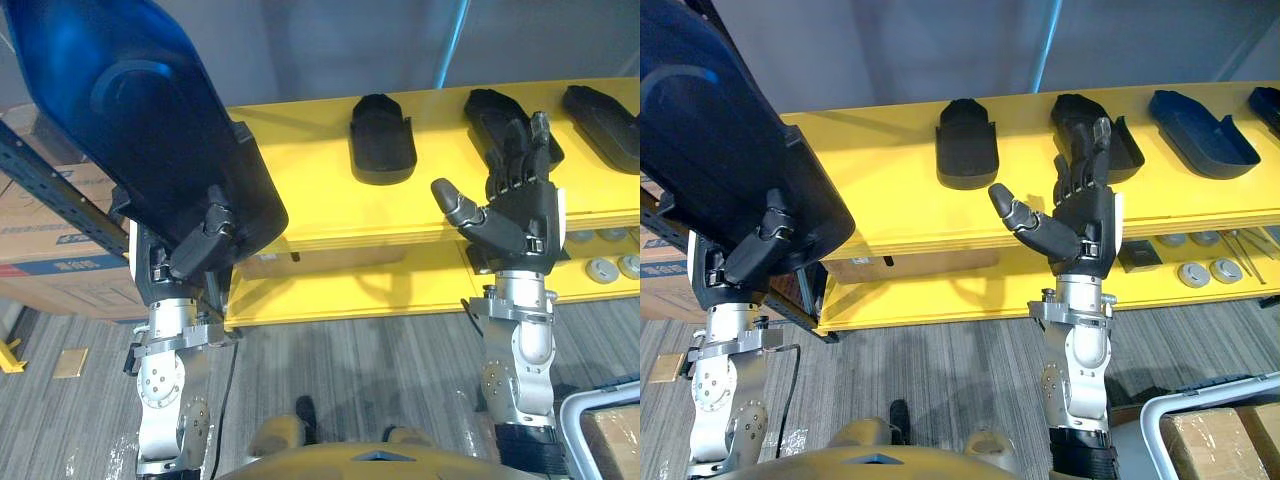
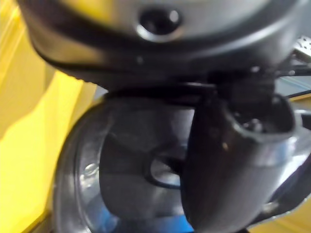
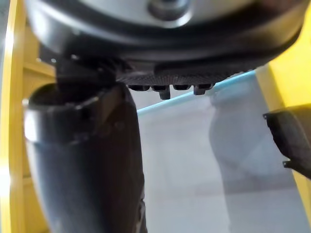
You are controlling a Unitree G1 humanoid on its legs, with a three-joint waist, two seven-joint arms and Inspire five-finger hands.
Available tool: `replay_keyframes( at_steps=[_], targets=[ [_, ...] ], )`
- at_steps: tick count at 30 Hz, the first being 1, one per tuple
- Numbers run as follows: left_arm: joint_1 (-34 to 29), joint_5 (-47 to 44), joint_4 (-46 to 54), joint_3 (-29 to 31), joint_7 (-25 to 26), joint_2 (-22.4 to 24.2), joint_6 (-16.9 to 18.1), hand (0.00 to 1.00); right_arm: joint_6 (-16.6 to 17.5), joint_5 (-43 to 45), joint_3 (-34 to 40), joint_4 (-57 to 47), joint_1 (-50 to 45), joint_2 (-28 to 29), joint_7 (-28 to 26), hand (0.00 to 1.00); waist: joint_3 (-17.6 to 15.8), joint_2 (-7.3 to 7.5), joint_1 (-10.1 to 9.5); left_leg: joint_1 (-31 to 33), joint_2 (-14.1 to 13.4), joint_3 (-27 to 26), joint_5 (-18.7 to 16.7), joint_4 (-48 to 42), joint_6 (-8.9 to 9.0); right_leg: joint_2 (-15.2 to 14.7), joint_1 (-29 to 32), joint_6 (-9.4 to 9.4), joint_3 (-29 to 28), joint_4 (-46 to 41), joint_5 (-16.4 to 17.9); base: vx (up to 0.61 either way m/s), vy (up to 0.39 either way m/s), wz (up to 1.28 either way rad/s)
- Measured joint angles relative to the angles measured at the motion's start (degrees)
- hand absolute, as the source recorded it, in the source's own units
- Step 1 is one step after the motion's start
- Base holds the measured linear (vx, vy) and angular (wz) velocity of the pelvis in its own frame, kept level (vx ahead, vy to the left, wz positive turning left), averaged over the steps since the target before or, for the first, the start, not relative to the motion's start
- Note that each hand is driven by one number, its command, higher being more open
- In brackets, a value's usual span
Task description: Walk over and take three plastic housings, then place them on the shelf
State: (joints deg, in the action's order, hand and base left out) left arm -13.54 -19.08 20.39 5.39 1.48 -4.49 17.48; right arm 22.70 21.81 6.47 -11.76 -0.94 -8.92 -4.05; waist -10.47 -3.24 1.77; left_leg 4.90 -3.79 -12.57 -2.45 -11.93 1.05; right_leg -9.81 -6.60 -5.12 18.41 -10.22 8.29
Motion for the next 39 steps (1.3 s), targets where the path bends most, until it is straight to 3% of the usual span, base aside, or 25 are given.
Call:
replay_keyframes(
  at_steps=[4,7,9,15,22,28,33,35,38,39],
  targets=[
    [2.63,1.36,-0.77,0.11,-0.68,-1.27,-0.18,0.0,0.55,-0.21,-1.12,0.39,3.03,-0.13,1.21,1.0,-0.08,0.05,0.02,-2.11,4.35,-0.48,0.12,2.34,-1.86,-4.31,0.5,-1.74,-0.84,-2.92,1.23,-0.02,0.194,0.01],
    [2.65,1.71,-0.73,1.24,-2.54,-2.82,-1.24,0.0,0.57,-0.91,-4.3,1.72,3.29,1.42,3.26,1.0,-0.14,0.26,-0.19,-4.45,6.4,-2.05,0.12,5.01,-2.87,-6.02,0.55,-1.57,-1.93,-3.72,1.3,-0.01,0.145,-0.15],
    [2.66,1.72,-0.73,1.85,-3.5,-4.62,-2.17,0.0,0.58,-1.4,-6.08,1.84,3.25,2.66,3.24,1.0,-0.14,0.33,-0.04,-4.97,7.09,-2.62,0.78,6.75,-3.8,-6.07,1.37,-0.96,-3.66,-3.1,0.73,0.0,0.123,-0.13],
    [4.13,4.81,-0.56,1.87,-3.46,-6.67,-6.26,0.0,0.42,-1.08,-7.3,1.83,3.48,2.18,-0.86,1.0,0.11,1.01,-0.07,-5.37,6.57,-3.29,3.58,11.41,-4.55,-3.9,1.19,-1.57,-5.0,2.65,-6.01,0.02,0.065,-0.09],
    [6.09,6.16,-1.69,1.73,-5.84,-8.22,-14.25,0.0,-1.68,-0.59,-7.57,1.82,4.33,-3.31,-6.64,1.0,0.37,1.88,0.02,-4.23,6.17,-2.06,5.19,12.32,-4.59,-2.83,1.46,-1.38,-6.09,4.34,-6.55,0.02,-0.014,0.09],
    [15.31,4.45,-10.66,1.04,-2.3,-11.09,-15.28,0.0,-3.74,1.11,-8.6,1.84,5.38,-3.58,-8.42,1.0,0.32,1.84,0.41,-3.98,5.58,-2.69,6.19,13.57,-3.71,-2.14,2.69,-1.08,-6.43,4.35,-5.72,-0.03,-0.036,-0.06],
    [15.59,-1.22,-11.52,1.0,-1.13,-11.1,-15.28,0.0,-3.78,1.07,-10.56,2.1,3.88,-2.08,-9.36,1.0,0.29,1.77,1.76,-5.27,5.38,-3.81,6.79,14.0,-3.74,-2.05,2.45,-1.48,-7.86,3.83,-4.08,-0.02,-0.028,-0.14],
    [14.32,-3.19,-11.52,1.01,-1.19,-9.81,-15.28,0.0,-3.77,1.07,-11.51,2.13,2.41,-2.03,-9.83,1.0,0.29,1.72,1.77,-5.65,5.06,-3.99,5.76,12.43,-2.79,-2.05,2.17,-1.56,-8.45,2.96,-3.03,-0.01,-0.039,-0.12],
    [8.28,-3.56,-12.08,1.63,-1.02,-6.88,-15.2,0.0,-3.77,1.08,-14.06,3.28,0.76,-2.13,-11.53,1.0,-0.53,0.67,1.2,-2.68,1.07,-5.02,-0.93,-1.64,-0.1,-0.75,1.42,-0.67,-10.67,-0.16,0.07,-0.03,-0.063,-0.34],
    [5.56,-3.53,-13.3,2.08,-1.58,-6.14,-15.21,0.0,-3.77,1.07,-15.24,3.87,0.36,-2.27,-12.53,1.0,-0.83,0.38,0.92,-0.18,-0.79,-3.28,-2.31,-9.58,1.79,-0.38,1.29,-0.7,-11.85,-1.49,0.75,-0.05,-0.046,-0.43]
  ],
)
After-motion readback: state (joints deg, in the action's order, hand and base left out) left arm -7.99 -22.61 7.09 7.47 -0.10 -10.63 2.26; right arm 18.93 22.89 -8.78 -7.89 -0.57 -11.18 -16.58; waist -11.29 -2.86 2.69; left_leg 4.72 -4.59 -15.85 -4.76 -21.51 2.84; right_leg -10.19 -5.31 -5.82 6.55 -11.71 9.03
